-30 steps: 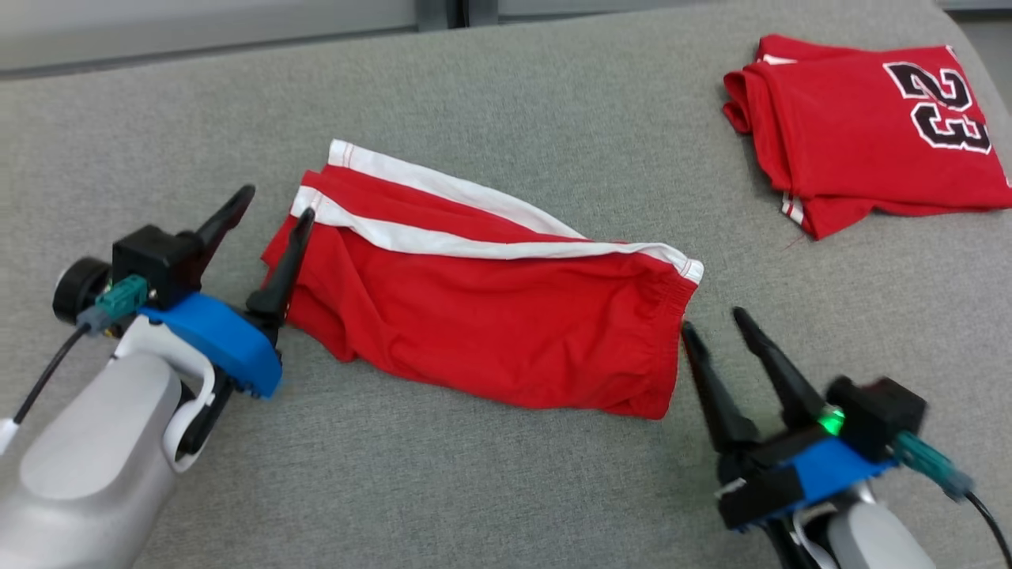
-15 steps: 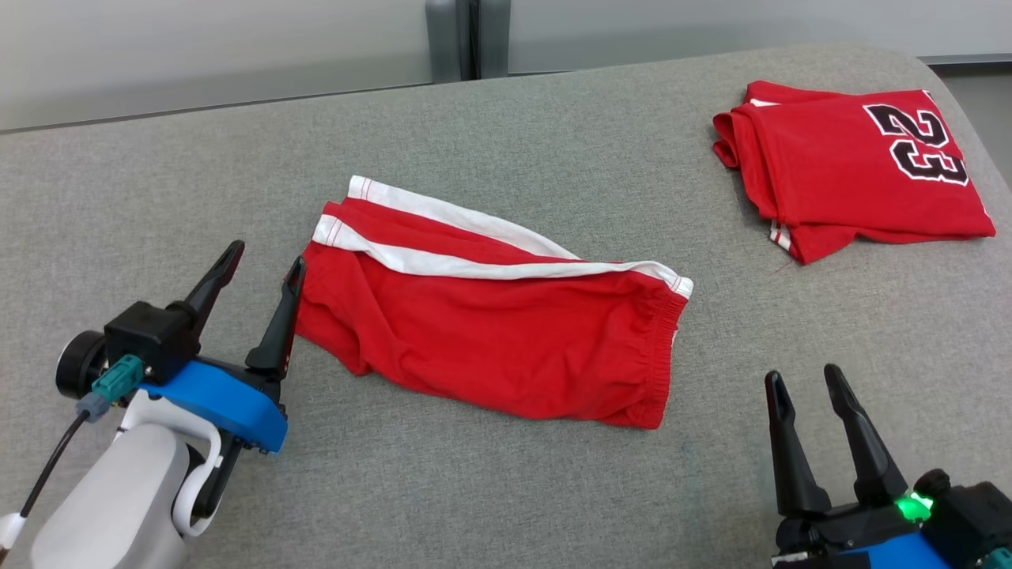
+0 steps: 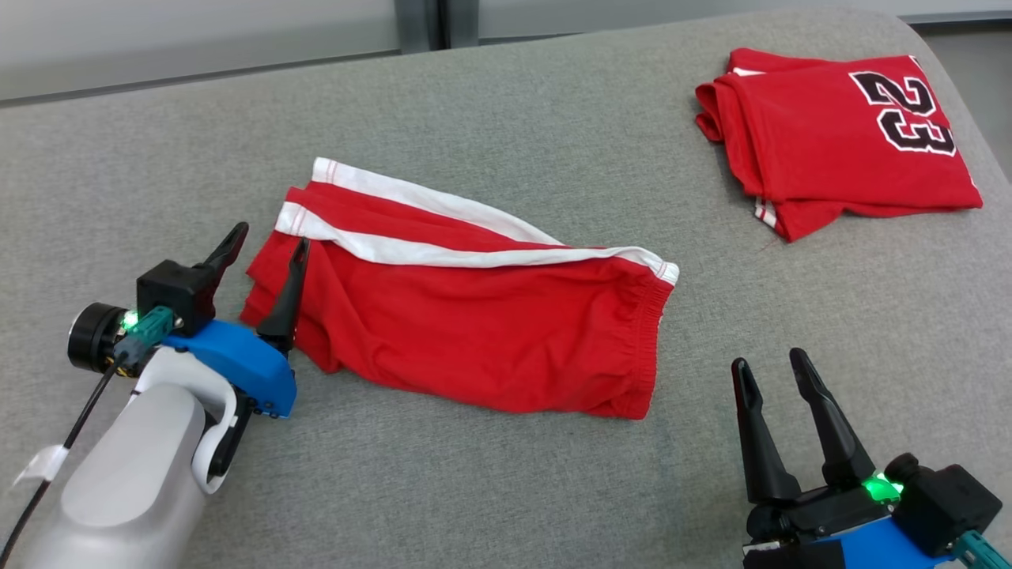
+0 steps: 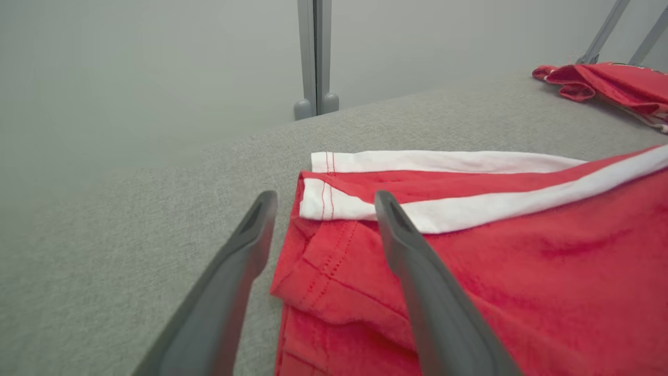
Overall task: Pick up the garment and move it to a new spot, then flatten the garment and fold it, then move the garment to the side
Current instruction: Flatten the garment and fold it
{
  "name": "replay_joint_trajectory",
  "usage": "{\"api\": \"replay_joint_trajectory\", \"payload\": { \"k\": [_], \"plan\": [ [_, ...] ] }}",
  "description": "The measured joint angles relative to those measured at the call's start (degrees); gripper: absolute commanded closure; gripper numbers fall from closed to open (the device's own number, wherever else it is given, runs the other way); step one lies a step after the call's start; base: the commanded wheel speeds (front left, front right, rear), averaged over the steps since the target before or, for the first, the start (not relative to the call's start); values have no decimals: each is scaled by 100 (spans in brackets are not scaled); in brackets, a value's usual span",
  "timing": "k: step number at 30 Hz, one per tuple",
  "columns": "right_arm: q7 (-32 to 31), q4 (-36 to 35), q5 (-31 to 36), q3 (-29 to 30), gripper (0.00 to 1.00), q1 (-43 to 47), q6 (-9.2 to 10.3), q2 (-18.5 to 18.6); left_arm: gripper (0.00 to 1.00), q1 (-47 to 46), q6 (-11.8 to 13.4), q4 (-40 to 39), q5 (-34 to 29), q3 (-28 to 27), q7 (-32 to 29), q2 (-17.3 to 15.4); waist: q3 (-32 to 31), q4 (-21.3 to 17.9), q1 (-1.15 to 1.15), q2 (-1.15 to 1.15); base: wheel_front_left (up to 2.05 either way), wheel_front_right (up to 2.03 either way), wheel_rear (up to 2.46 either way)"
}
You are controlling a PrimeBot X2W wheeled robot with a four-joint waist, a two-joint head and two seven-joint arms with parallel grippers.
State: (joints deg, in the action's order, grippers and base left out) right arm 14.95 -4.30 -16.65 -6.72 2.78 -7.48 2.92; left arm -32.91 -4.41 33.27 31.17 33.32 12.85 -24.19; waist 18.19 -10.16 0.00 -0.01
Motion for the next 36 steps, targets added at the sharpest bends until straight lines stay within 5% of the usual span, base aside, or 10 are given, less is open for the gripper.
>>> {"api": "replay_joint_trajectory", "payload": {
  "k": [15, 16, 17, 18, 19, 36],
  "plan": [
    [2, 212, -58, -23, 0, -115, -1, -2, 0, -360, -224, 1423, 286, 282, -621, 199, 50, -138, -1, 0, 0, 0, 0],
    [2, 222, -59, -27, 0, -115, 0, -2, 9, -360, -242, 1447, 319, 303, -649, 220, 37, -133, -1, 1, 0, 0, 0],
    [2, 224, -59, -34, 0, -115, 0, -2, 51, -360, -246, 1450, 322, 333, -656, 233, 26, -127, -1, 1, 0, 0, 0],
    [2, 219, -64, -40, 0, -116, 0, -2, 81, -360, -254, 1455, 347, 354, -653, 241, 17, -121, -1, 0, 0, 0, 0],
    [2, 213, -64, -46, 0, -116, -1, -2, 100, -359, -266, 1464, 363, 386, -638, 242, 6, -118, -1, 1, 0, 0, 0],
    [2, 275, -64, -14, 0, 232, 0, -3, 100, 641, -233, 682, 956, 386, -13, 450, -615, 498, -1, 0, 0, 0, 0]
  ]
}}
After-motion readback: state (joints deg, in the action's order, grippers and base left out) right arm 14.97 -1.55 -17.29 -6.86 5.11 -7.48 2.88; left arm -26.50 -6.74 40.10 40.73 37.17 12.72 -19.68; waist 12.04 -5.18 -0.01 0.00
